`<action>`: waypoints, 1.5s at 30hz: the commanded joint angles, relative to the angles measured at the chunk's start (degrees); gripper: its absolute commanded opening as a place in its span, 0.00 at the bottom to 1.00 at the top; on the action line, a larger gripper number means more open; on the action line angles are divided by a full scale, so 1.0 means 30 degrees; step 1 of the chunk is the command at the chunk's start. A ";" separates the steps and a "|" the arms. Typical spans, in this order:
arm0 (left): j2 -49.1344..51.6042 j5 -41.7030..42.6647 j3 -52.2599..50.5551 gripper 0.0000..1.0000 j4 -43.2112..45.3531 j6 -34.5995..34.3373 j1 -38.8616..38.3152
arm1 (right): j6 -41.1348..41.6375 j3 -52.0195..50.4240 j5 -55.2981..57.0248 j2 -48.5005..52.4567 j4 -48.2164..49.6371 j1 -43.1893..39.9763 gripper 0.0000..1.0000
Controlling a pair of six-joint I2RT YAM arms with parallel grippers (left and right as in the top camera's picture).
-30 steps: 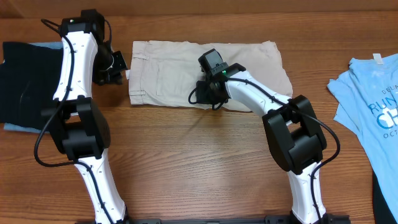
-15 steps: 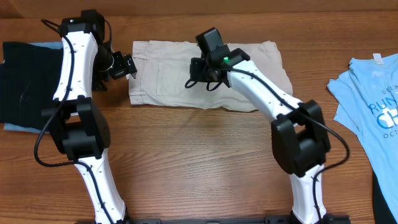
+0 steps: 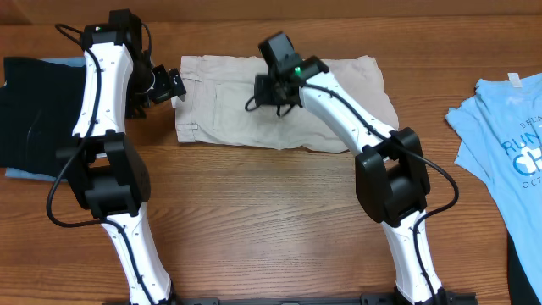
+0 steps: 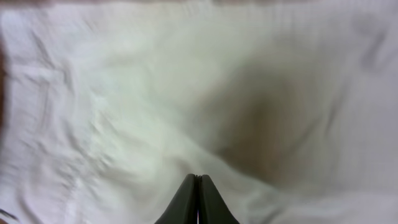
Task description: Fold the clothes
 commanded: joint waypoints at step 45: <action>0.0153 0.0131 -0.0160 1.00 0.0000 0.0000 0.0102 | -0.0313 0.2812 0.0131 0.2754 0.2914 -0.1341 0.04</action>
